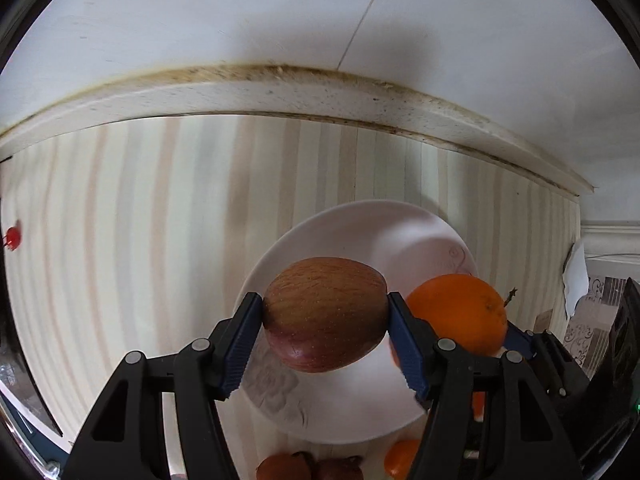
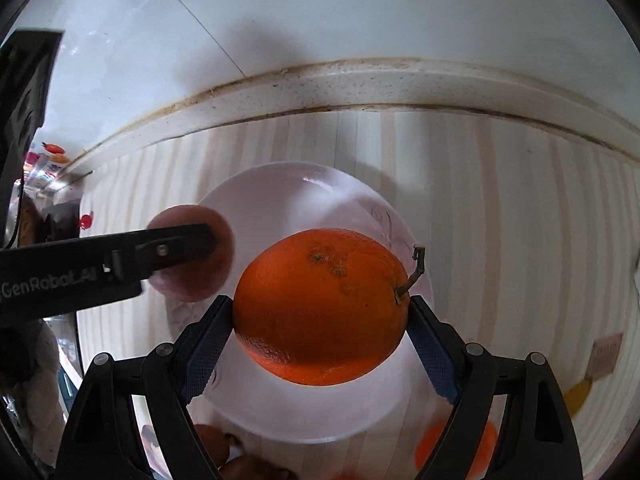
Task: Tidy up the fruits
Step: 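Carry the apple and orange to the white plate and release both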
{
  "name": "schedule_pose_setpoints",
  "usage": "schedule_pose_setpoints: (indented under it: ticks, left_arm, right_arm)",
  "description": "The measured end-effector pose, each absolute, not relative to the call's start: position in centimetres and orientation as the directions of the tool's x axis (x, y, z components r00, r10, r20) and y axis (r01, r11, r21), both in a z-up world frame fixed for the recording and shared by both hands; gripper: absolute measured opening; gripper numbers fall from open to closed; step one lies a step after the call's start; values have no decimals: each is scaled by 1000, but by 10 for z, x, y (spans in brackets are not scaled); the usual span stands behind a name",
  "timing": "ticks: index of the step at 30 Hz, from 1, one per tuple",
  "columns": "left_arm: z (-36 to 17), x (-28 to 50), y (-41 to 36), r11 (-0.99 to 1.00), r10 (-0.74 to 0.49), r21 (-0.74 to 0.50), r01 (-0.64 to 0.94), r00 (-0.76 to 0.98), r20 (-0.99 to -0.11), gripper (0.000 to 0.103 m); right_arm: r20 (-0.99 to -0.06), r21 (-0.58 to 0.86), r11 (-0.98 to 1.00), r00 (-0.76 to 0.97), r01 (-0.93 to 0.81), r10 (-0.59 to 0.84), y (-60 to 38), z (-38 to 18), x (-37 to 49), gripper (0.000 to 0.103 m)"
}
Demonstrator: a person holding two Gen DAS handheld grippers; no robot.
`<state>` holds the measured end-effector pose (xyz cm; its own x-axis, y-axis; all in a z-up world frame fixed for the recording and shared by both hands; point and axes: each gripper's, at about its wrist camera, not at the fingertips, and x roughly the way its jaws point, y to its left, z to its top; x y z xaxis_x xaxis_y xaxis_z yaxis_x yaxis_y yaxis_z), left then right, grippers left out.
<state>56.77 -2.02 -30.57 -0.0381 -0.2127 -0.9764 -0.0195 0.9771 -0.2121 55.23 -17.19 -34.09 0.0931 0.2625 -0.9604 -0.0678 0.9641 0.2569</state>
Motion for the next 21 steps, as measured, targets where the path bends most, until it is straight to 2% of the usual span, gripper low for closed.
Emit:
schedule_pose_setpoints:
  ticks: [11,13,15,17,21]
  left_arm:
    - [-318,578,-30,980,-200,-199,-20,-87,-976,61]
    - [-317,580,-33,980,-200,-199,-16,-84,-976,62]
    - [-319,586,-37,977,-212,-211,-20,-75,-975,72]
    - [-314,587,-37,976,-217,-216,-22,-65,-974,87]
    - [-305,586,-40,981,-192,-192,-4,-50,-980,88]
  right_arm:
    - [-963,264,961,32,-82,267,-170,-350,564,90]
    - [-961,273,959,29,-75,276,-170,-351,564,93]
    - [-961,275,959,22,-64,277,-170,-352,563,97]
    - [-960,278,959,12,-57,279,-170,-355,564,99]
    - [-958,285,958,19,-36,285,-172,-355,561,99]
